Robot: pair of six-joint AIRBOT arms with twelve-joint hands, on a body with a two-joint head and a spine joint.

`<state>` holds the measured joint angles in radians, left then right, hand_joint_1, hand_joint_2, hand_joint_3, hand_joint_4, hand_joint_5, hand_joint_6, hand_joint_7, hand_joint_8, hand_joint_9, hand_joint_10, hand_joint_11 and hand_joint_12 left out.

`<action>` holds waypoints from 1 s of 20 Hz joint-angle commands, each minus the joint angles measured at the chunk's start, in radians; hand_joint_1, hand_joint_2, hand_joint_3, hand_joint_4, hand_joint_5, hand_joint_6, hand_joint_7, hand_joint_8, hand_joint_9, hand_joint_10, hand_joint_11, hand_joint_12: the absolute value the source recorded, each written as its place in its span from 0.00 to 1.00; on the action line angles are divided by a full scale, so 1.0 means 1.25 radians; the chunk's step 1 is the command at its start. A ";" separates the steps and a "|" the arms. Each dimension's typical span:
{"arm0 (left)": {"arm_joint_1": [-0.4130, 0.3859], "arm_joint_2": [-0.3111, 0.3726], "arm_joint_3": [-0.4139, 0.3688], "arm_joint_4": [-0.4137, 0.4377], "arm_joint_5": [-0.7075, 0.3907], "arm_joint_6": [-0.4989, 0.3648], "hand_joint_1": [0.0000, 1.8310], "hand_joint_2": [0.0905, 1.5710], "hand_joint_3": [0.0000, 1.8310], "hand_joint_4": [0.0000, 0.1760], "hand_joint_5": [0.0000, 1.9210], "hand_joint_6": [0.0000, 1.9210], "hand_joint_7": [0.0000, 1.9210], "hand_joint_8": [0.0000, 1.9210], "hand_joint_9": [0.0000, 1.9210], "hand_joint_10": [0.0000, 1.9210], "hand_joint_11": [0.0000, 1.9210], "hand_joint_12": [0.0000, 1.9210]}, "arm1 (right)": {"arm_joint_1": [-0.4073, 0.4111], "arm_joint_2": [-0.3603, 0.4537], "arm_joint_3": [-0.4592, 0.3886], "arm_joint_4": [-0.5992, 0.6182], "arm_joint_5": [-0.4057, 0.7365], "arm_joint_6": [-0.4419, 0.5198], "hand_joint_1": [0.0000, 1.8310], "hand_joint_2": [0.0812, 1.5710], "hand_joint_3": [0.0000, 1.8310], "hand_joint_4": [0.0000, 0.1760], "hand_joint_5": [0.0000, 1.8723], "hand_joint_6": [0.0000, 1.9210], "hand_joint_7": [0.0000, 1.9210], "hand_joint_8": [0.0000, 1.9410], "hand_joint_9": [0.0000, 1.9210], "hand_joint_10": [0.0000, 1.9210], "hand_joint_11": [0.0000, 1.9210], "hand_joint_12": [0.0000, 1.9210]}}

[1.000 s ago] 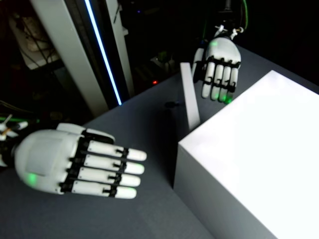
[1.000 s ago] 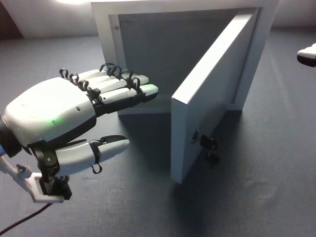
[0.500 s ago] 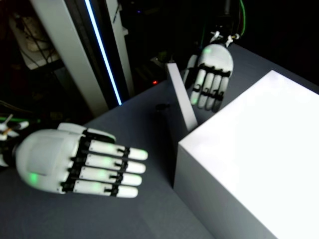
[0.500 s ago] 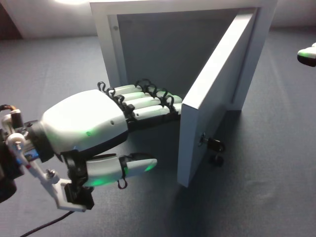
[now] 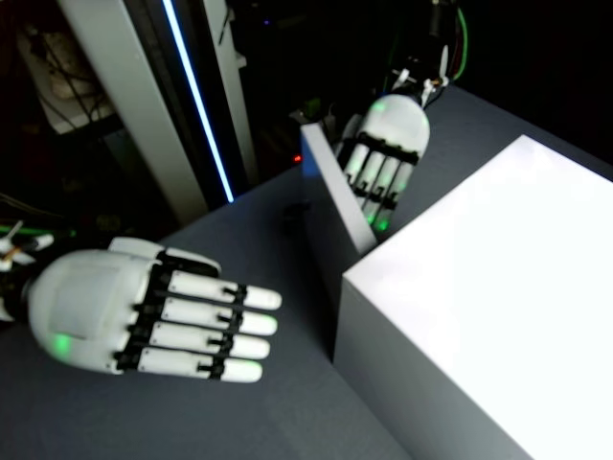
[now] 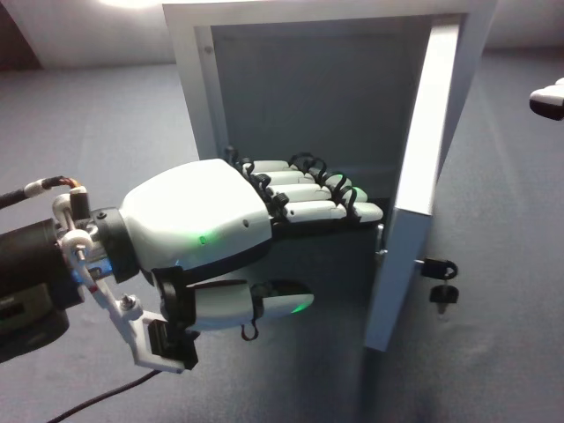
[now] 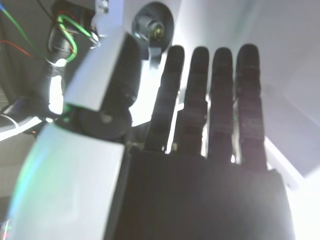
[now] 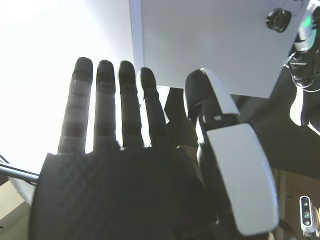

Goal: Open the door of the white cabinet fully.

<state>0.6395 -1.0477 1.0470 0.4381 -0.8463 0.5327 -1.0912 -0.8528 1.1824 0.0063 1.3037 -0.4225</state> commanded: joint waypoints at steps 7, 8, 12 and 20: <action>-0.038 -0.034 0.008 0.020 -0.086 -0.023 0.40 0.86 0.00 0.00 0.17 0.00 0.16 0.00 0.15 0.00 0.17 0.03 | 0.004 -0.004 0.006 0.029 0.094 0.006 0.28 0.88 0.00 0.00 0.15 0.00 0.15 0.00 0.14 0.00 0.13 0.00; -0.043 -0.046 0.014 0.020 -0.087 -0.023 0.39 0.86 0.00 0.00 0.17 0.00 0.17 0.00 0.15 0.00 0.17 0.02 | 0.004 -0.005 0.006 0.029 0.094 0.006 0.28 0.88 0.00 0.00 0.15 0.00 0.15 0.00 0.14 0.00 0.14 0.00; -0.060 -0.071 0.025 0.030 -0.087 -0.024 0.29 0.91 0.01 0.00 0.14 0.00 0.14 0.00 0.12 0.00 0.16 0.01 | 0.004 -0.009 0.010 0.029 0.094 0.010 0.28 0.89 0.00 0.00 0.15 0.00 0.15 0.00 0.14 0.00 0.13 0.00; -0.082 -0.115 0.044 0.032 -0.088 -0.023 0.28 0.92 0.00 0.00 0.14 0.01 0.12 0.00 0.11 0.00 0.14 0.00 | 0.004 -0.015 0.014 0.029 0.094 0.010 0.29 0.88 0.00 0.00 0.15 0.00 0.16 0.00 0.14 0.00 0.14 0.00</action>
<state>0.5484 -1.1934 1.1034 0.5049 -0.8360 0.5068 -1.0912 -0.8734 1.1946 0.0048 1.3037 -0.4191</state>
